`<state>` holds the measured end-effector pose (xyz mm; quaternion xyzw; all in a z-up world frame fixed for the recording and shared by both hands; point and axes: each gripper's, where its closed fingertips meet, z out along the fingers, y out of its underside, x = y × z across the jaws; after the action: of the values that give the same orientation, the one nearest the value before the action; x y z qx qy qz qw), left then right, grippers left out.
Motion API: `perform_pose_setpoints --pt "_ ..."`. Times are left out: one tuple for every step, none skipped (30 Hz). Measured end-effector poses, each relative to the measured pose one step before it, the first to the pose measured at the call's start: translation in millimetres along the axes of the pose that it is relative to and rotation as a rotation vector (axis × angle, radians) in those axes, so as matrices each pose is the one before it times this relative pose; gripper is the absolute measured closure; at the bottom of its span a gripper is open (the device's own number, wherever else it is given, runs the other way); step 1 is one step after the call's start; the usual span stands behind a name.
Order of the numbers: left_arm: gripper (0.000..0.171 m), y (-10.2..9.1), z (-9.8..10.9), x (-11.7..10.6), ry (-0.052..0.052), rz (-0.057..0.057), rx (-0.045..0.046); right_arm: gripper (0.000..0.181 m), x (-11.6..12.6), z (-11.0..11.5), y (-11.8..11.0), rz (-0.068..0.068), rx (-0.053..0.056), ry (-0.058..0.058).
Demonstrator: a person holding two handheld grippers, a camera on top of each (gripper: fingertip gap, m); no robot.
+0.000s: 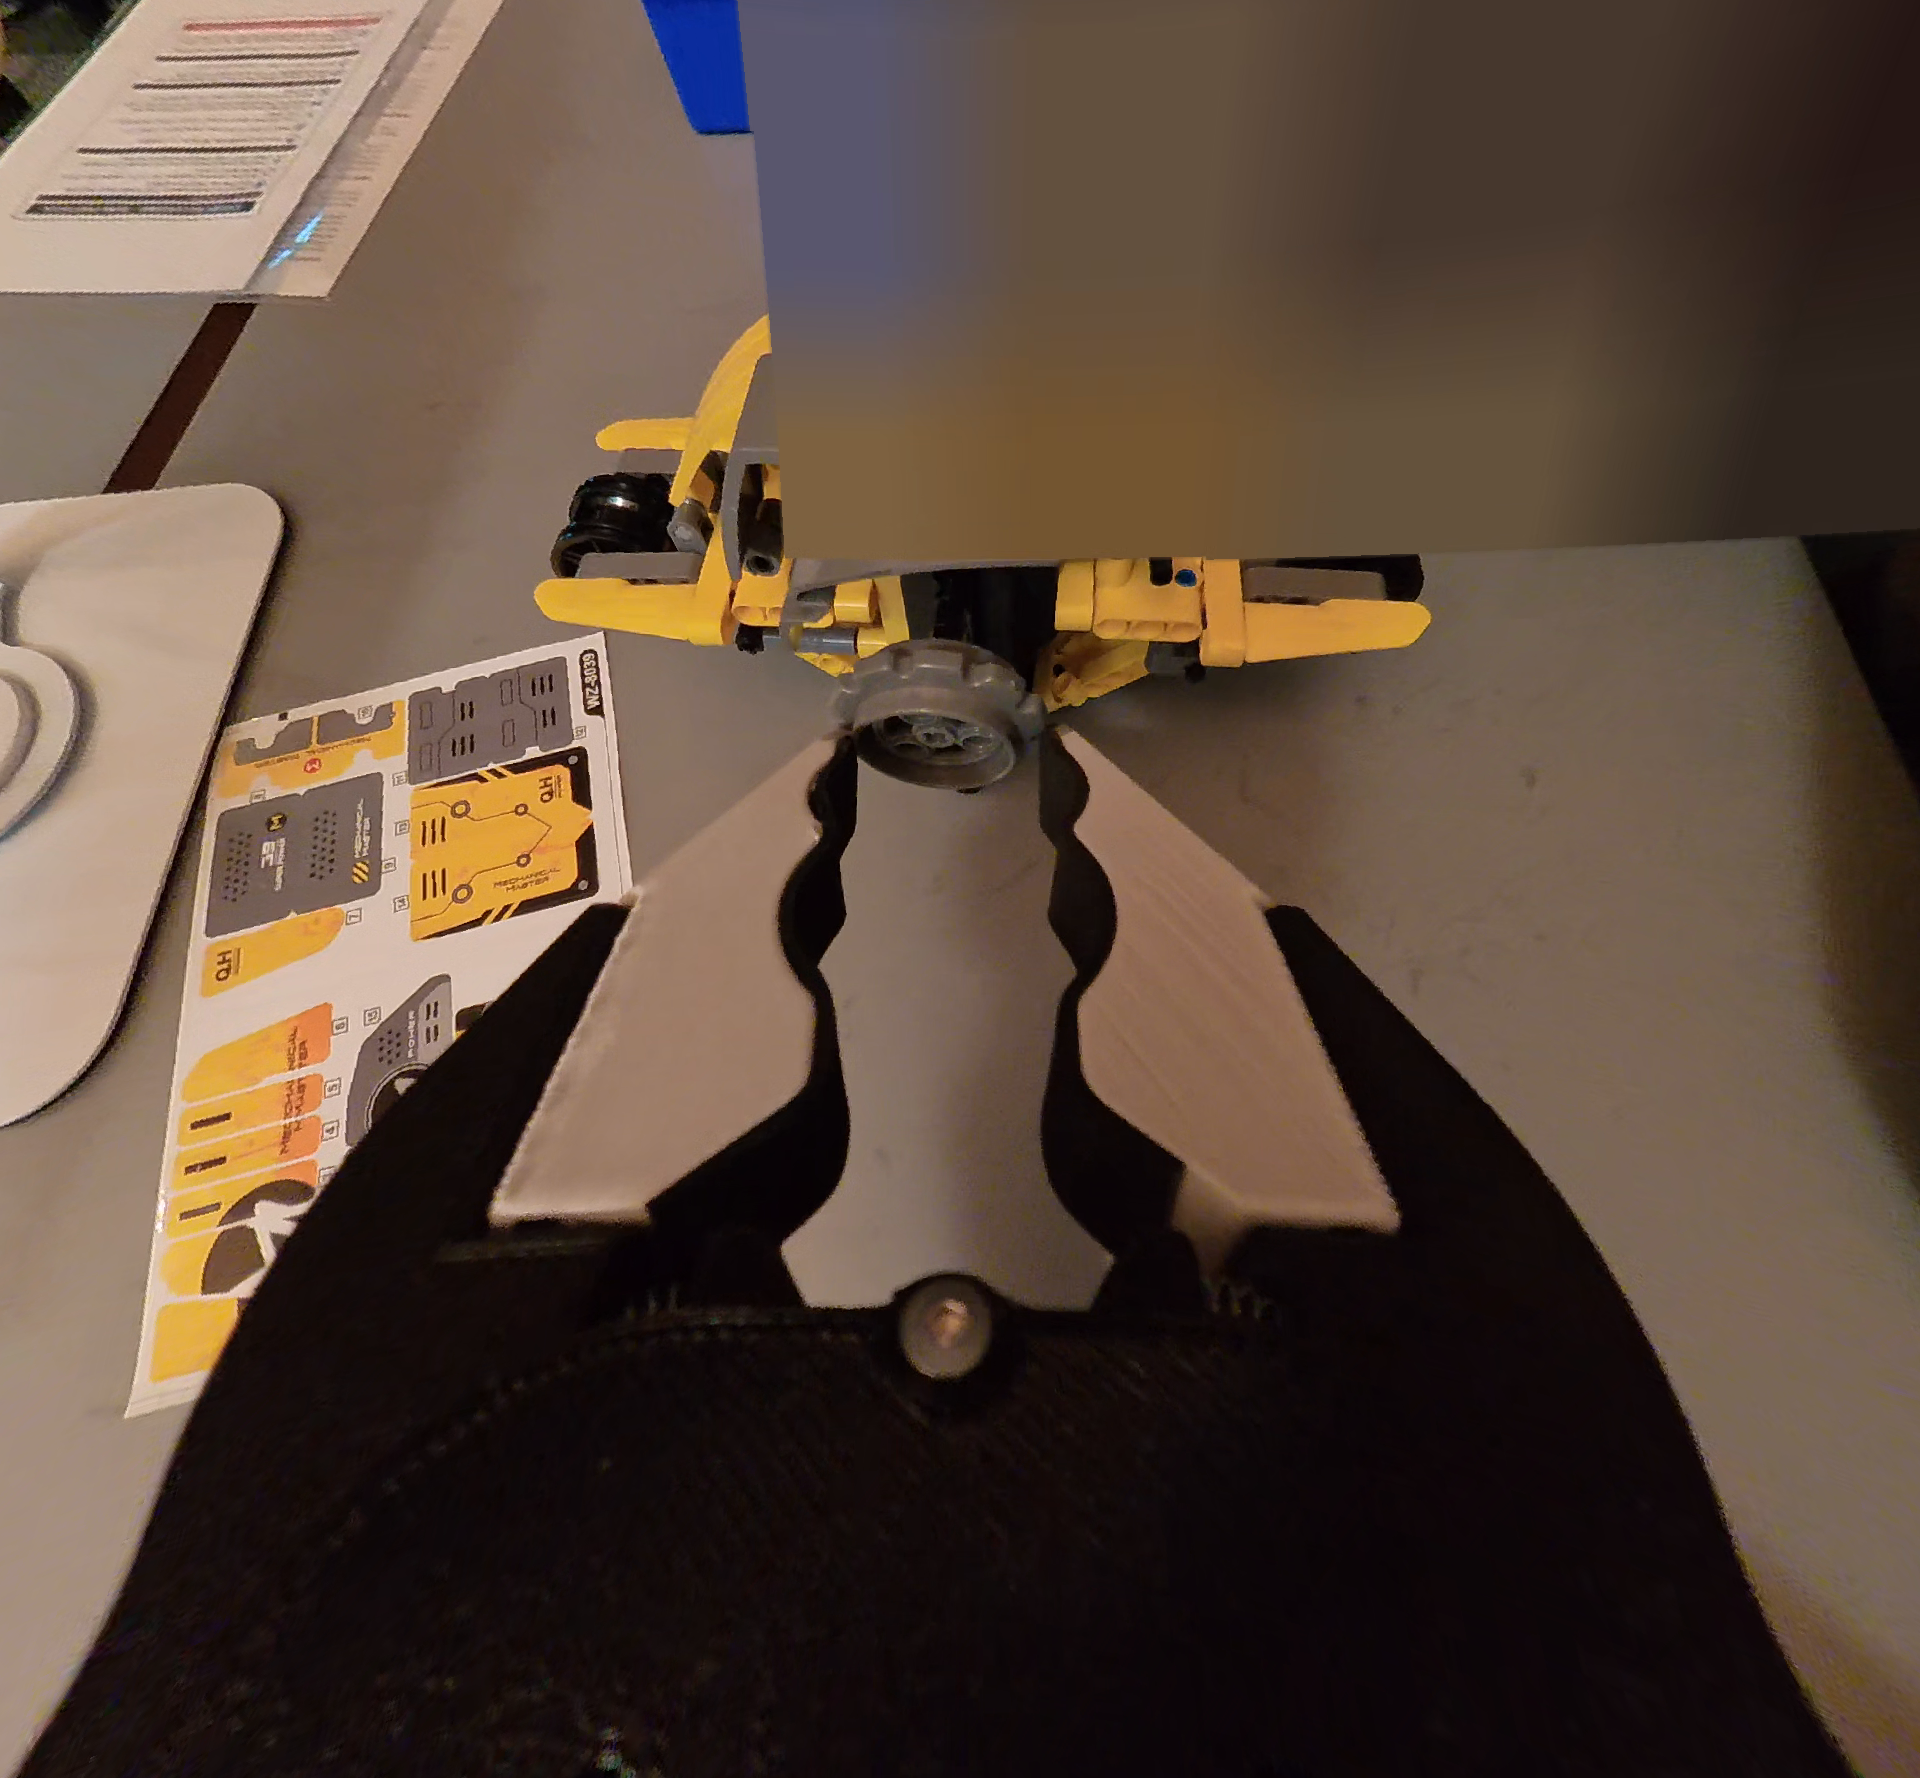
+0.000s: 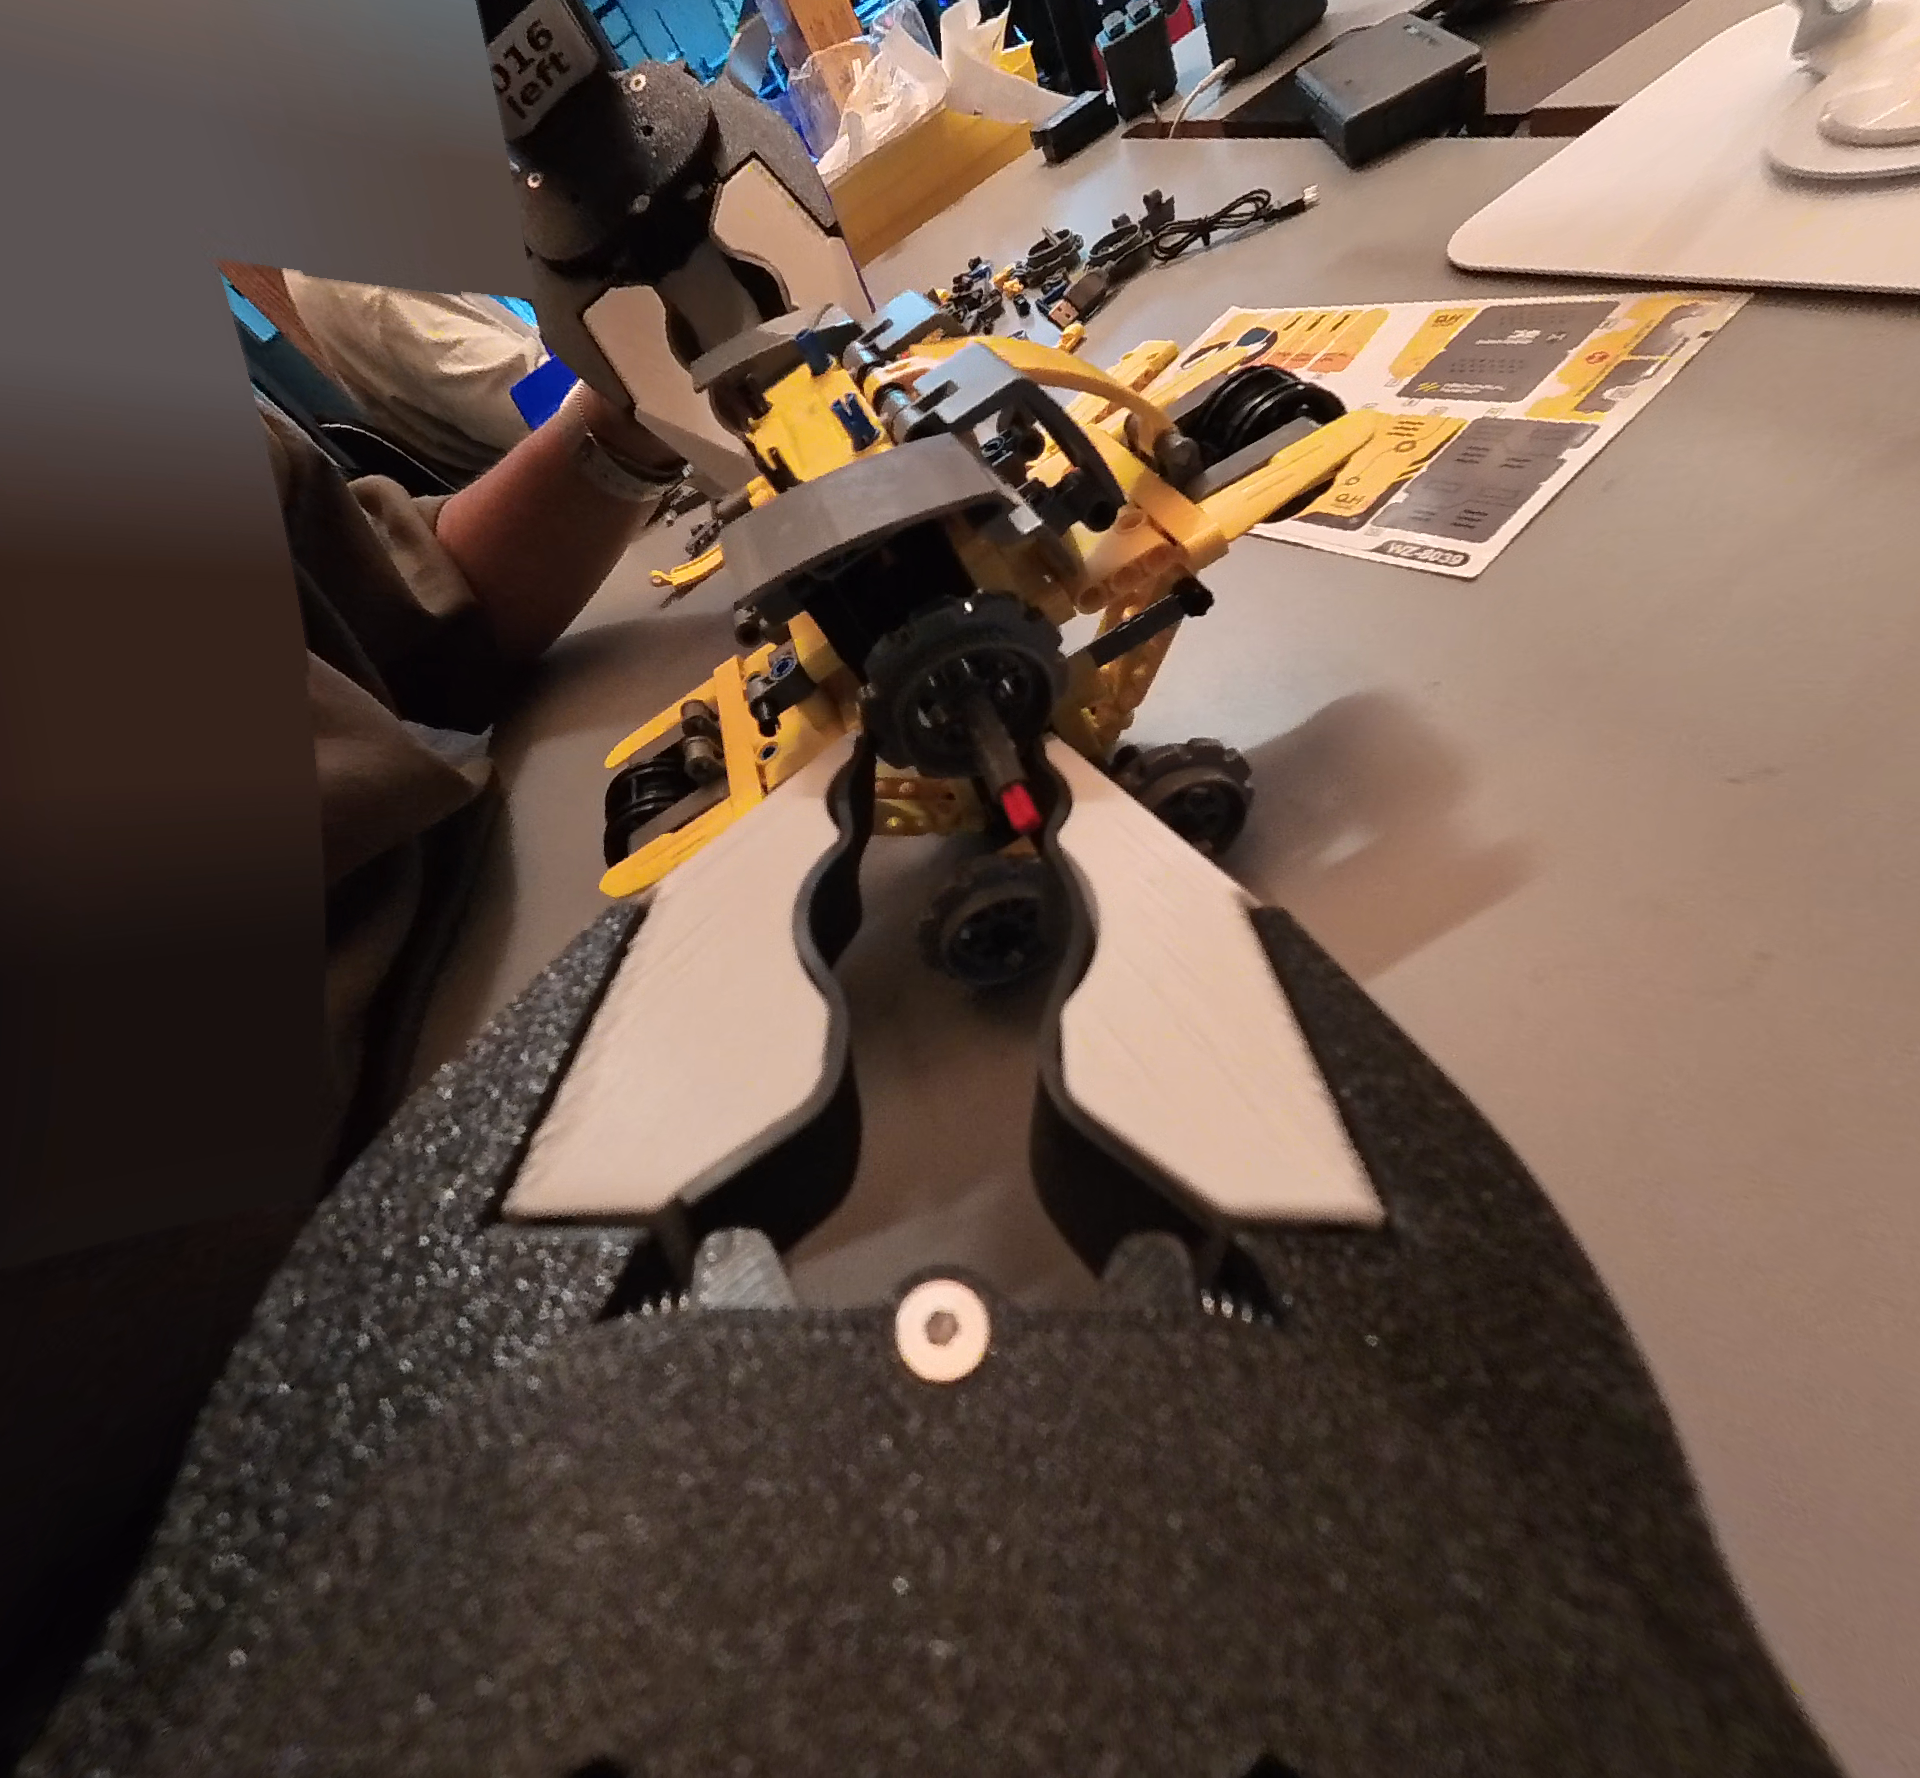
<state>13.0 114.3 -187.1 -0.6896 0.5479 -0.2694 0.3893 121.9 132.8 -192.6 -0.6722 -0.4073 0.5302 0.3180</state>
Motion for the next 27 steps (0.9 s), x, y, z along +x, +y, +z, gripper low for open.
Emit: perform_pose_setpoints --pt "0.138 -0.27 0.25 0.34 0.0030 -0.0019 -0.00002 0.153 0.23 -0.15 0.02 0.0002 -0.0017 0.0001" --pt "0.138 -0.19 0.29 0.05 0.0008 -0.0007 0.00006 0.153 -0.05 -0.06 0.06 -0.0007 -0.0025 0.0004" --pt "0.138 -0.09 0.02 0.07 0.0013 0.0005 -0.00039 0.153 0.03 0.01 0.09 -0.0012 -0.0019 0.0010" --pt "0.138 -0.07 0.00 -0.09 0.0018 0.0014 -0.00165 0.153 -0.08 0.02 0.09 -0.0004 -0.0008 0.0009" --pt "0.138 -0.09 0.02 -0.12 0.0020 0.0027 -0.00294 0.153 0.00 0.08 -0.03 0.0006 -0.0003 -0.0003" --pt "0.139 -0.16 0.06 -0.27 0.0028 0.0027 -0.00359 0.153 0.00 -0.05 0.14 0.0029 -0.0004 -0.0022" --pt "0.139 -0.27 0.02 -0.39 0.0018 0.0023 -0.00340 0.153 -0.04 0.05 0.11 0.0029 -0.0003 -0.0024" --pt "0.139 -0.19 0.21 -0.48 0.0020 0.0012 -0.00291 0.153 0.08 0.03 0.06 0.0020 -0.0002 -0.0009" --pt "0.139 -0.14 0.20 -0.26 0.0025 -0.0005 -0.00085 0.153 0.08 0.01 -0.03 0.0015 -0.0002 -0.0009" --pt "0.139 -0.25 0.26 -0.18 0.0031 -0.0030 0.00264 0.153 0.06 0.07 0.10 0.0019 0.0001 -0.0015" --pt "0.139 -0.61 0.28 0.17 0.0045 -0.0060 0.00636 0.154 0.04 -0.13 0.06 0.0030 0.0000 -0.0025" --pt "0.139 -0.71 0.25 0.63 0.0079 -0.0068 0.00877 0.154 -0.16 -0.20 0.28 0.0043 -0.0013 -0.0042" --pt "0.139 -0.76 0.20 0.47 0.0069 -0.0070 0.00945 0.154 -0.18 -0.31 0.27 0.0033 -0.0022 -0.0036" --pt "0.139 -0.71 0.21 -0.13 0.0026 -0.0053 0.00872 0.154 0.10 -0.09 0.02 0.0015 -0.0012 -0.0004" --pt "0.139 -0.18 0.23 -0.26 0.0037 -0.0031 0.00427 0.154 0.03 -0.06 0.12 0.0013 -0.0021 -0.0009" --pt "0.140 0.11 0.04 -0.03 0.0048 -0.0017 -0.00008 0.154 -0.14 0.23 0.16 0.0007 -0.0021 -0.0010" --pt "0.140 0.29 0.18 -0.36 0.0017 0.0005 -0.00171 0.154 -0.01 0.24 0.04 -0.0002 -0.0008 0.0000" --pt "0.139 0.23 0.09 -0.26 -0.0001 0.0021 -0.00053 0.154 0.20 0.24 -0.12 0.0005 0.0004 0.0002" --pt "0.139 0.40 0.15 -0.30 -0.0010 0.0012 -0.00153 0.154 0.06 0.18 -0.08 0.0020 0.0005 -0.0011" --pt "0.139 0.25 0.12 -0.05 -0.0003 0.0005 -0.00093 0.154 0.19 0.28 -0.04 0.0019 0.0004 -0.0011" --pt "0.139 0.12 0.13 0.08 0.0004 -0.0004 0.00035 0.154 0.09 0.12 -0.17 0.0007 0.0004 -0.0001" --pt "0.140 -0.02 0.15 0.01 0.0019 -0.0025 0.00180 0.154 0.26 0.01 -0.11 0.0009 0.0000 -0.0005" --pt "0.140 0.04 0.21 -0.03 0.0011 -0.0016 0.00069 0.154 0.18 0.06 -0.02 0.0015 0.0003 -0.0005" --pt "0.140 -0.08 0.15 -0.16 -0.0012 0.0006 -0.00014 0.154 0.22 0.13 -0.12 0.0010 0.0003 -0.0001" --pt "0.139 -0.08 0.12 -0.13 -0.0021 0.0012 -0.00004 0.154 0.08 0.02 -0.10 0.0004 0.0004 0.0002" --pt "0.139 -0.06 0.11 -0.08 -0.0016 -0.0005 0.00111 0.154 0.28 0.10 -0.05 0.0010 0.0009 0.0006" --pt "0.139 -0.16 0.22 -0.15 -0.0014 -0.0011 0.00273 0.154 0.26 -0.03 -0.15 0.0015 0.0008 0.0004"
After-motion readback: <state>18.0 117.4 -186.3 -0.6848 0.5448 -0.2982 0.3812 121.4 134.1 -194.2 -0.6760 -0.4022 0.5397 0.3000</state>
